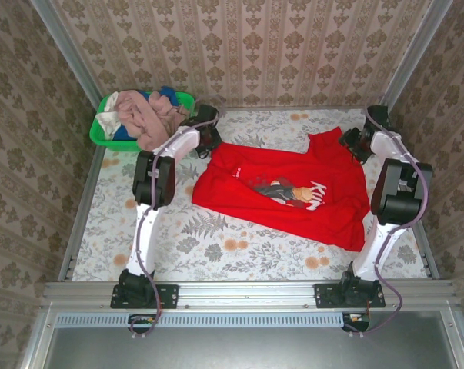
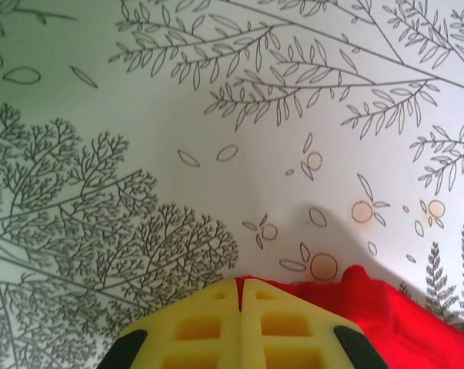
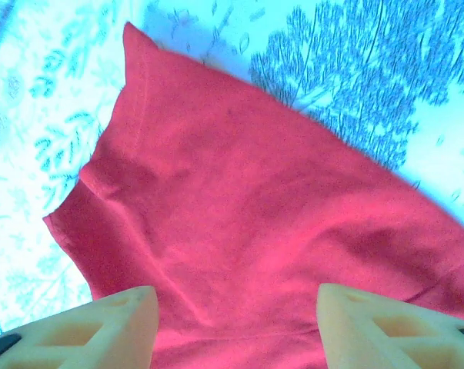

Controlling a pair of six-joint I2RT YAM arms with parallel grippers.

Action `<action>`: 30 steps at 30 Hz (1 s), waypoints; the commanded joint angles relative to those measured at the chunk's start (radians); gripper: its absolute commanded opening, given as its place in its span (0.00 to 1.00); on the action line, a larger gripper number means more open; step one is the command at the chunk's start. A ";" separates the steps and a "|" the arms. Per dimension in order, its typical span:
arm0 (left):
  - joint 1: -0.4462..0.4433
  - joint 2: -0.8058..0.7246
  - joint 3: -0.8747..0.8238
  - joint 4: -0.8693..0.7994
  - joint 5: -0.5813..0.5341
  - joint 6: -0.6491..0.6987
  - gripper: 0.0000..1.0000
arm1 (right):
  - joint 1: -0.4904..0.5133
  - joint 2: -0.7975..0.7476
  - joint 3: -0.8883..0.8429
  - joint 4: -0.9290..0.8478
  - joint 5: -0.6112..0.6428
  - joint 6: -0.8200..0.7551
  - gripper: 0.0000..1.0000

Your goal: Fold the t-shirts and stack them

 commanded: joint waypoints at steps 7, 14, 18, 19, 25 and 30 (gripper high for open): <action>0.018 -0.113 -0.112 0.127 0.047 0.062 0.00 | -0.035 0.243 0.344 -0.268 0.058 -0.272 0.51; 0.024 -0.103 -0.101 0.118 0.058 0.064 0.00 | -0.030 0.445 0.626 -0.510 0.026 -0.392 0.47; 0.024 -0.100 -0.101 0.120 0.063 0.061 0.00 | -0.028 0.479 0.648 -0.536 0.025 -0.409 0.46; 0.024 -0.099 -0.101 0.120 0.065 0.060 0.00 | -0.026 0.489 0.654 -0.546 0.027 -0.411 0.45; 0.028 -0.097 -0.099 0.125 0.076 0.052 0.00 | -0.022 0.514 0.663 -0.599 0.027 -0.420 0.34; 0.031 -0.099 -0.102 0.125 0.080 0.043 0.00 | -0.009 0.474 0.611 -0.608 0.106 -0.450 0.43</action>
